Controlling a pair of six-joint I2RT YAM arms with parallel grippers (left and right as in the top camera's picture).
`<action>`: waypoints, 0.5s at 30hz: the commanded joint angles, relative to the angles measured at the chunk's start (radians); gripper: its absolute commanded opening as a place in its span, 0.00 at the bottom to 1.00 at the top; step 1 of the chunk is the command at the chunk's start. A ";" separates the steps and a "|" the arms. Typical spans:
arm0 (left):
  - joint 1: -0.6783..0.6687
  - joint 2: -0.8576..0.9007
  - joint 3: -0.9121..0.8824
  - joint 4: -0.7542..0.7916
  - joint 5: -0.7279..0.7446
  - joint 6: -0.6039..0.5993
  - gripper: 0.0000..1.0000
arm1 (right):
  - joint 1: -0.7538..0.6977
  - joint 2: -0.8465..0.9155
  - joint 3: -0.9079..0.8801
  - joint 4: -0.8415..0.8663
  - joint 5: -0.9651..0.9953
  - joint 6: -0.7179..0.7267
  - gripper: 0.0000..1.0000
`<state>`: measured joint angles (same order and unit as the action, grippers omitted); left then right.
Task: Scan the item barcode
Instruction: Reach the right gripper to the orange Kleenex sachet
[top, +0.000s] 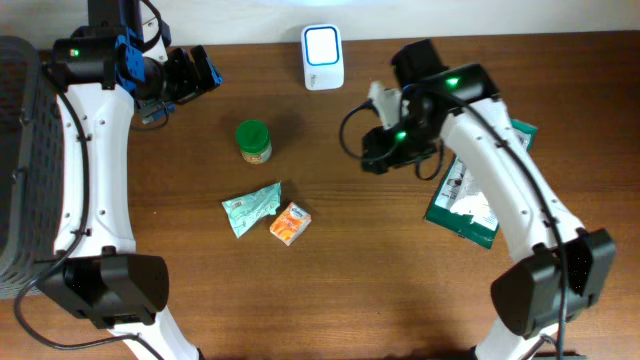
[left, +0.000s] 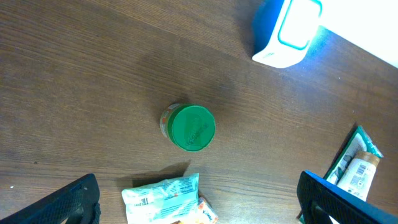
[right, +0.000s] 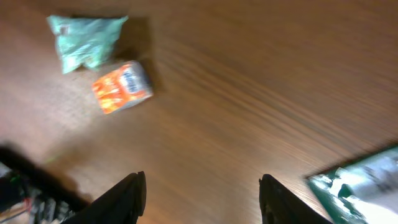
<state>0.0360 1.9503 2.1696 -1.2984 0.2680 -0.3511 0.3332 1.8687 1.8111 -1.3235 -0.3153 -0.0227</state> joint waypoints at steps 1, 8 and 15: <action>0.004 -0.015 0.010 -0.001 -0.006 0.009 0.99 | 0.090 0.092 0.005 0.026 -0.059 0.061 0.55; 0.004 -0.015 0.010 -0.001 -0.006 0.009 0.99 | 0.308 0.236 0.005 0.209 -0.074 0.201 0.51; 0.004 -0.015 0.010 -0.001 -0.006 0.009 0.99 | 0.470 0.378 0.005 0.397 0.037 0.291 0.04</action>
<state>0.0360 1.9503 2.1696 -1.2984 0.2676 -0.3511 0.7727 2.1975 1.8103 -0.9554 -0.3401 0.2329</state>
